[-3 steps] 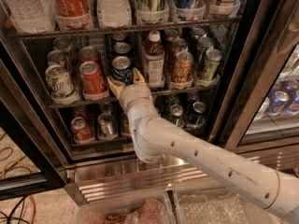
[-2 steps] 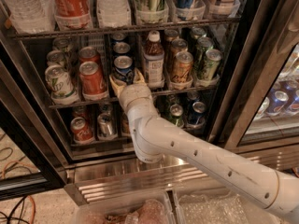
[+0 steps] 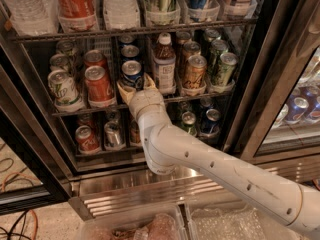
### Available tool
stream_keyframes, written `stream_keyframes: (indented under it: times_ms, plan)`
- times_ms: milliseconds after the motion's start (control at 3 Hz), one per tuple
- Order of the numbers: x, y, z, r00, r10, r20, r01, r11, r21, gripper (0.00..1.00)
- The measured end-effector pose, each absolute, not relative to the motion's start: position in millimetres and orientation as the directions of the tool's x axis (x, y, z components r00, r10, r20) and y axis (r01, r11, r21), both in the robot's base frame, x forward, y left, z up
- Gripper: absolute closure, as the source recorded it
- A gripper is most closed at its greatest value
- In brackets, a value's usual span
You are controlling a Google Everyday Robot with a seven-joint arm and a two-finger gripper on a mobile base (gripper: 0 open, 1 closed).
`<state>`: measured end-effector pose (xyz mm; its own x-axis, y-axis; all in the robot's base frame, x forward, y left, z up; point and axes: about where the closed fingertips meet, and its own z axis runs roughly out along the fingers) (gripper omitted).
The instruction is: Pick pepsi can from middle shelf of fridge
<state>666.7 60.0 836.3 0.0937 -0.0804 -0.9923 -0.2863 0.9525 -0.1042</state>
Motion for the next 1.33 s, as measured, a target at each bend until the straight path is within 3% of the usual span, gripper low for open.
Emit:
stream_keyframes:
  times_ms: [1333]
  plan:
    - [627, 38, 879, 0.159, -0.1, -0.982, -0.32, 0.936, -0.147, 1.0]
